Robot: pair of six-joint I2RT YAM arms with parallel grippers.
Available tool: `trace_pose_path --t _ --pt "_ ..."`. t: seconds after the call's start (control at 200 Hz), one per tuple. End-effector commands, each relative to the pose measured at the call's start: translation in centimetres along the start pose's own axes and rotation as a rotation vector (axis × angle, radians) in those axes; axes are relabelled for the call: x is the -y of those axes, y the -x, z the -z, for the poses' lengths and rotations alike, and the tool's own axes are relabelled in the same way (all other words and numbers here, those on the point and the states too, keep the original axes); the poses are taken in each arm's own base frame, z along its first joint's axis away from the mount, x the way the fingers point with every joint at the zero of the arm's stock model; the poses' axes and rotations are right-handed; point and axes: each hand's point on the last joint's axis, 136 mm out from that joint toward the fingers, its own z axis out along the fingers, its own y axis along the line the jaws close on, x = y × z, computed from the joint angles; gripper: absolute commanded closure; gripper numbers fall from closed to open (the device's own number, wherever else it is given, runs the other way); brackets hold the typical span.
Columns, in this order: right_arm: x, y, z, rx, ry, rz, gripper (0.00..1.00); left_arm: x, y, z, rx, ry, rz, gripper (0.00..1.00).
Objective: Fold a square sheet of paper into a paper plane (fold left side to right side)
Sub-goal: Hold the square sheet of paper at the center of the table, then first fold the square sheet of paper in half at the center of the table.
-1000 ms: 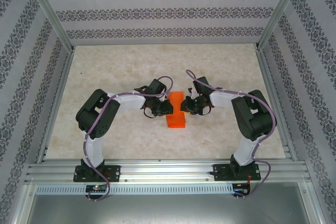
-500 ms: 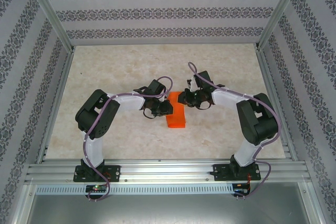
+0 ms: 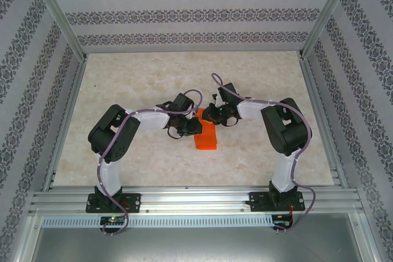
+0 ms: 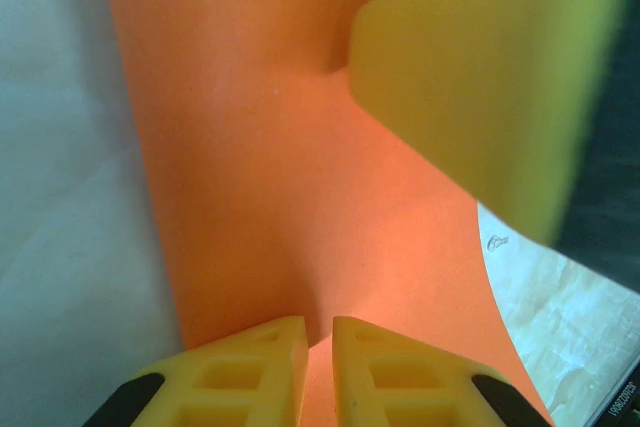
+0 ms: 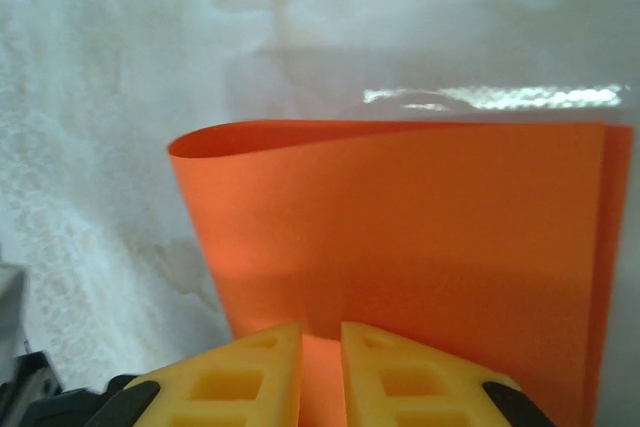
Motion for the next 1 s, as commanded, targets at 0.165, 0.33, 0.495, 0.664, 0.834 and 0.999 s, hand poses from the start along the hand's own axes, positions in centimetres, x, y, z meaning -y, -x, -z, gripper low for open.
trace_pose_path --t 0.165,0.33,0.495,0.664,0.834,0.999 --pt "2.1 -0.2 -1.2 -0.005 -0.09 -0.018 0.82 -1.3 -3.4 -0.8 -0.074 0.032 -0.065 0.82" --pt "3.2 -0.7 -1.3 -0.02 -0.134 -0.023 0.82 -0.3 -4.4 -0.7 -0.08 -0.014 -0.125 0.81" --pt "3.6 -0.9 -1.2 -0.022 -0.151 -0.024 0.82 0.3 -5.5 -0.7 -0.101 -0.007 -0.187 0.81" --pt "3.8 -1.1 -1.2 -0.025 -0.16 -0.025 0.82 0.6 -6.5 -0.6 -0.119 0.001 -0.216 0.81" --pt "4.0 -1.1 -1.2 -0.024 -0.167 -0.027 0.82 0.9 -7.6 -0.8 -0.133 -0.005 -0.23 0.81" --pt "4.3 -1.2 -1.2 -0.027 -0.173 -0.03 0.82 1.1 -8.6 -1.0 -0.144 -0.01 -0.234 0.81"
